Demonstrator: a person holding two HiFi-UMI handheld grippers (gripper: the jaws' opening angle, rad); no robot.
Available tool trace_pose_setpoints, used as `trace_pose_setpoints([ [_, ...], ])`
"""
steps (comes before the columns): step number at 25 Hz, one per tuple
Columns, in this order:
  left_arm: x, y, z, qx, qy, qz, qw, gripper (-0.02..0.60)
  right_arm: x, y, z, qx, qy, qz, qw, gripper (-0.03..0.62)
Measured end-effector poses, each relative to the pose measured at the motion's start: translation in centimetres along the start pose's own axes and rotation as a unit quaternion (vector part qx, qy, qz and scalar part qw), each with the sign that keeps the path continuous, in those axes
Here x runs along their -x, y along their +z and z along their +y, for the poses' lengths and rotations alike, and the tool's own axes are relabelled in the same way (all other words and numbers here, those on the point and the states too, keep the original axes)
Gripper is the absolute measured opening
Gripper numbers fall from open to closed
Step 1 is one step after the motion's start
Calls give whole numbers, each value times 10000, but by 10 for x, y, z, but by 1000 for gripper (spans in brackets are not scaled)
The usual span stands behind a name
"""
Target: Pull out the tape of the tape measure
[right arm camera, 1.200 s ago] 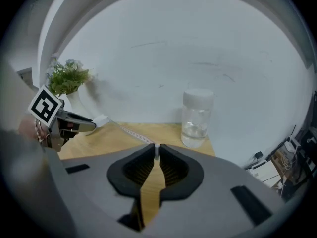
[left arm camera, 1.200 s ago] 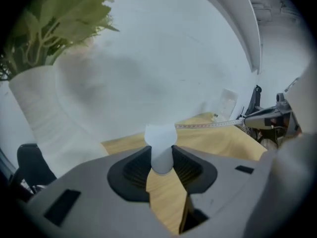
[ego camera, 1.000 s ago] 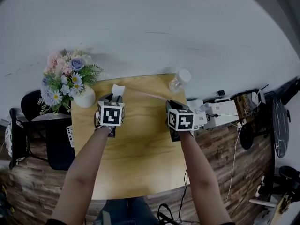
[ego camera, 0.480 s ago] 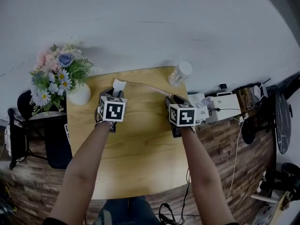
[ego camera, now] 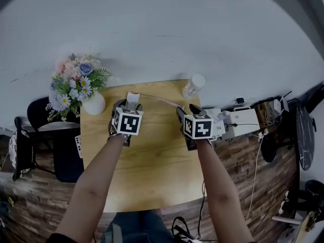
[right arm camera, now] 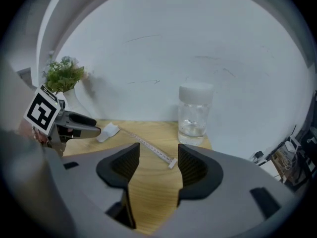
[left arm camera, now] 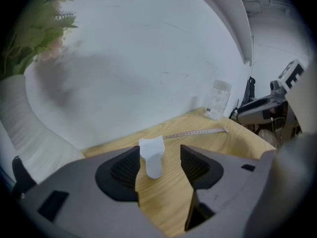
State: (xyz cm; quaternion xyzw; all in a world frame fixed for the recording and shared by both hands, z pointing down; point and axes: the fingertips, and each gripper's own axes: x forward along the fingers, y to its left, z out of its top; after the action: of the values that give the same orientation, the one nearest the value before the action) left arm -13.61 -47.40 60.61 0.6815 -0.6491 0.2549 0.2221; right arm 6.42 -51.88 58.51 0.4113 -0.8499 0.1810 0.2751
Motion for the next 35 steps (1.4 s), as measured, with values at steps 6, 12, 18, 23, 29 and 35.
trace_pose_setpoints([
  [6,37,15,-15,-19,-154,-180,9997,250,37,22,22,37,51,-190,9998,238],
  [12,71,26,-35,-28,-553,-342,9979,250,75,39,38,59,76,-306,9995,238],
  [18,105,35,-40,-83,-680,-535,9962,250,104,49,60,134,188,-423,9988,238],
  [23,135,51,-43,-122,-812,-846,9930,250,128,56,75,104,271,-585,9979,238],
  [29,177,73,-42,88,-1053,-1390,9846,250,167,78,93,207,304,-1184,9923,238],
  [35,217,91,-31,181,-1081,-1927,9751,250,212,99,114,565,182,-1809,9817,236],
])
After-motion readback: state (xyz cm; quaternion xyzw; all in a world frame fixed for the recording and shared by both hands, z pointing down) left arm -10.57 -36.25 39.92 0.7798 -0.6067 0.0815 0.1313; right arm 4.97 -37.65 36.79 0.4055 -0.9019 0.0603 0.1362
